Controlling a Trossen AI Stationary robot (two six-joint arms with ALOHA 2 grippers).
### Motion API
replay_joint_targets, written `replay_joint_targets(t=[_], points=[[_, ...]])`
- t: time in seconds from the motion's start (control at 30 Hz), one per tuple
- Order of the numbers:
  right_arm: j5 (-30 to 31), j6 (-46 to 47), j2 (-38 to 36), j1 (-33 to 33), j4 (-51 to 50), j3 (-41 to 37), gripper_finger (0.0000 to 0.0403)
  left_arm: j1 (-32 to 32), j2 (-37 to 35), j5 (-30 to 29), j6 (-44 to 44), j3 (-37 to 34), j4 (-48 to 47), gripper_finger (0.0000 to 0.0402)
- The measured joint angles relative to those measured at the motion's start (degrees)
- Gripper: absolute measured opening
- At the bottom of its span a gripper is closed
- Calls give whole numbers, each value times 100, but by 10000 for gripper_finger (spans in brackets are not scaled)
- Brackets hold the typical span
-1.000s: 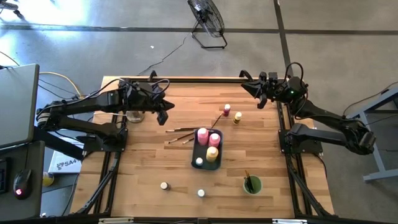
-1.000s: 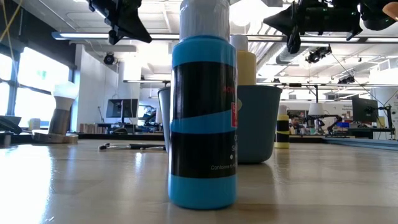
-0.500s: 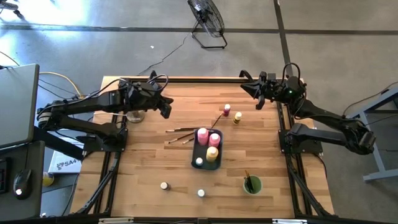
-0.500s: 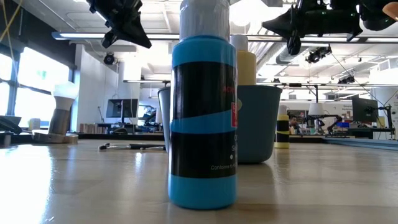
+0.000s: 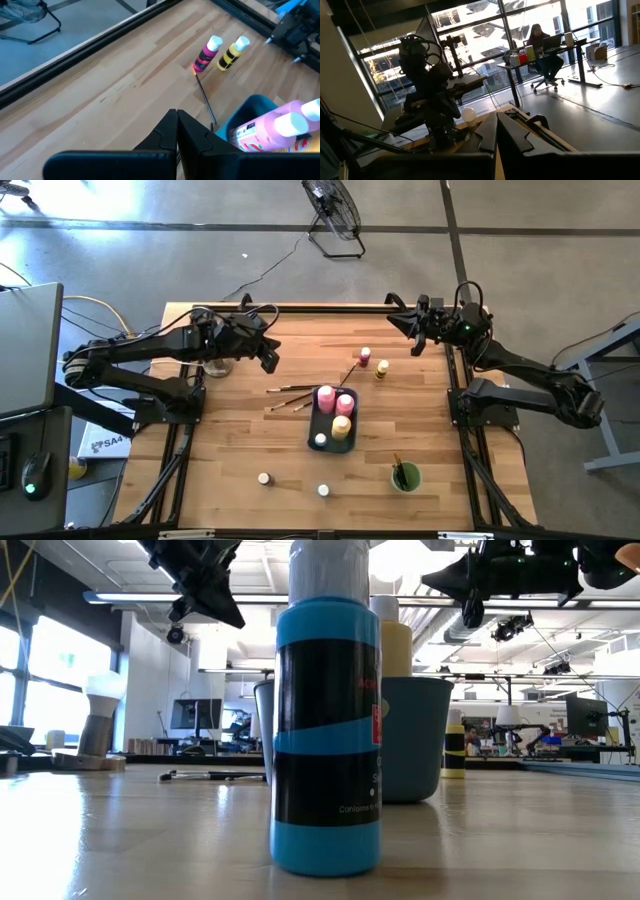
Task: Pick & Place Paint Supplies
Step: Put the black and silver paint brush into the green cup
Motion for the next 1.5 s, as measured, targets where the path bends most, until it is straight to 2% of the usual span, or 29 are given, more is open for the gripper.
replay_joint_targets(t=[0.17,0.3,0.4,0.5,0.67,0.93,1.03,1.23,1.5], points=[[262,7,0,0,-2,0,2,2,0,212,0,0,13,1],[579,30,0,2,-2,0,2,2,0,906,138,0,-100,1],[705,316,0,1,-4,0,2,0,0,1446,168,4,-539,1],[706,373,0,2,-7,-1,2,0,0,1701,45,4,-1394,1],[753,359,0,2,-8,-1,2,0,0,1751,84,4,-2468,1],[754,452,0,2,-11,0,2,-234,268,1616,860,116,-2006,1],[754,476,0,2,-15,0,2,-383,518,1359,1071,357,-2276,1],[754,470,0,2,-20,-2,2,-373,1182,1289,1352,400,-2965,1],[754,463,0,2,-194,0,2,-374,1859,1279,1854,398,-2762,1]])
